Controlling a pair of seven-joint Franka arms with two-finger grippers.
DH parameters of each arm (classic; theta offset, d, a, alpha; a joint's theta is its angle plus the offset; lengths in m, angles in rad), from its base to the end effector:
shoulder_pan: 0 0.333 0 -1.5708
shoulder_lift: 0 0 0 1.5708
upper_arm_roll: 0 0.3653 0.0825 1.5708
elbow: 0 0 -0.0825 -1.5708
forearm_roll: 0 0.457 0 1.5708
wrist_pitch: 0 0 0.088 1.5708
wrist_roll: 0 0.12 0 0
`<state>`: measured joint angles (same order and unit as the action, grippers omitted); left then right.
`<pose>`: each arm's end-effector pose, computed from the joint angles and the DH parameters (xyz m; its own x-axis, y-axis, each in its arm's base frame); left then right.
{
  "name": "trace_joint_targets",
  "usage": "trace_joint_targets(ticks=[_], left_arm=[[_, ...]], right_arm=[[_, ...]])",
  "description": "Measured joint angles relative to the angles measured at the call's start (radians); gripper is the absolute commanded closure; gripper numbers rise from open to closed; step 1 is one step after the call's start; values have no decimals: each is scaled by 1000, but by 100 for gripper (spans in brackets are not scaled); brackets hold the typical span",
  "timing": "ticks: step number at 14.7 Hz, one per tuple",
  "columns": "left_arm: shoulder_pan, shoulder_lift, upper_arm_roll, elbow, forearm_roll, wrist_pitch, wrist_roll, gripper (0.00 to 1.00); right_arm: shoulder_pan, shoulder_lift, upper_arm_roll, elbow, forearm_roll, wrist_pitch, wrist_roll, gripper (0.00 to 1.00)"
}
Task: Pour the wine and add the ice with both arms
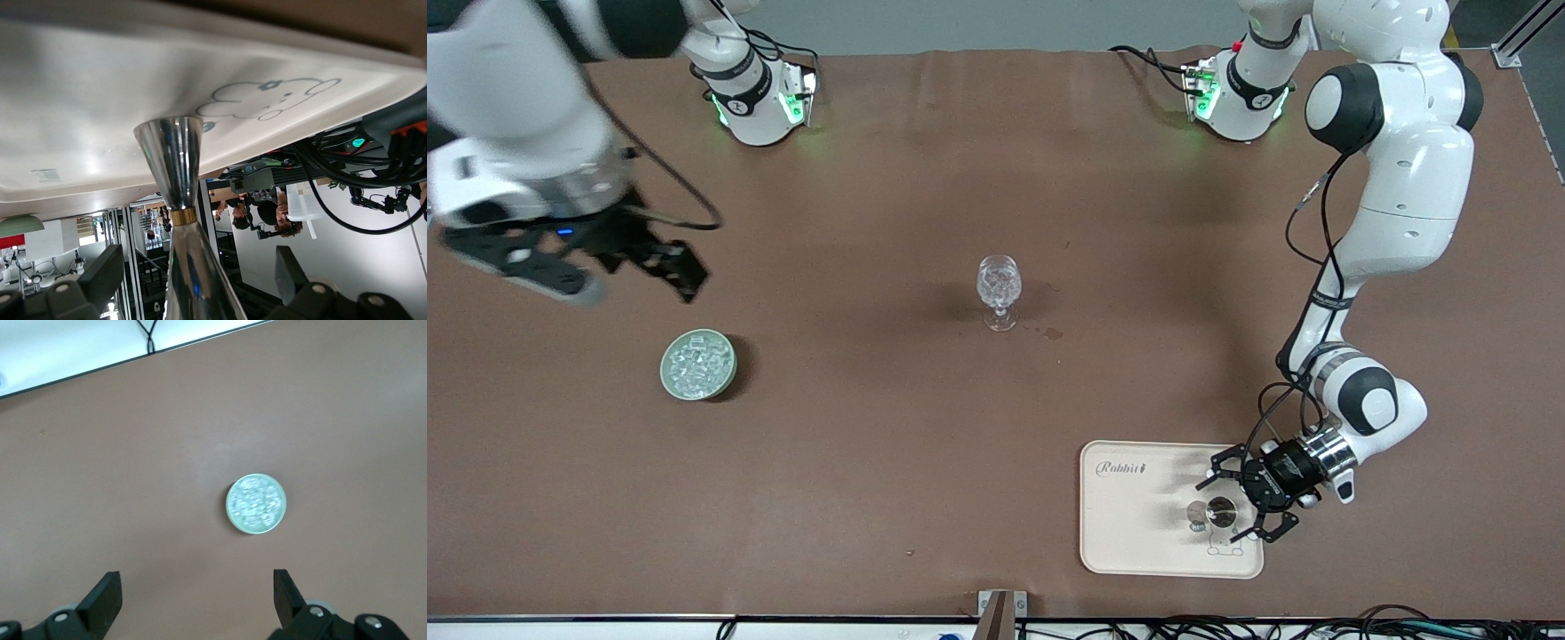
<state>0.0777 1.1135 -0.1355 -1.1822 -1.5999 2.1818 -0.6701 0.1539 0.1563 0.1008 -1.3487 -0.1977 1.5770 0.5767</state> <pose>0.8695 -0.0616 0.0974 0.0579 0.3202 -0.9456 0.8852 0.4214 0.1969 0.6703 0.1437 0.6825 0.9369 -0.3112 0.1593 -0.3303 -0.9372 0.1118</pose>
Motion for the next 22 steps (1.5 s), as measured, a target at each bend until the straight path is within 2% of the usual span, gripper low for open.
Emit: trace_joint_targets(ticks=[5,7,9,12,14,16,20,22], left_arm=[[72,-16,2,0,93,-121,0,0],[84,-32,2,1,148,-124,0,0],[95,-59,2,2,217,-127,0,0],[137,-108,2,4,356,-183,0,0],[159,-162,1,8,485,-202,-4,0],[164,-227,1,9,629,-203,-48,0],[147,-344,-7,10,891,-205,-82,0],[134,-391,-11,12,950,-204,-83,0]], right_arm=[[-7,-47,-207,-29,81,-6,-277,0],[-13,-66,-262,-56,96,-7,-369,0],[-32,-87,-291,-81,99,-7,-453,0],[-87,-109,-281,-104,118,-11,-497,0],[-143,-111,-221,-107,146,-11,-502,0],[-154,-112,-194,-108,149,-11,-502,0],[-152,-112,-186,-108,152,-25,-502,0],[-145,-112,-198,-108,153,-27,-502,0]])
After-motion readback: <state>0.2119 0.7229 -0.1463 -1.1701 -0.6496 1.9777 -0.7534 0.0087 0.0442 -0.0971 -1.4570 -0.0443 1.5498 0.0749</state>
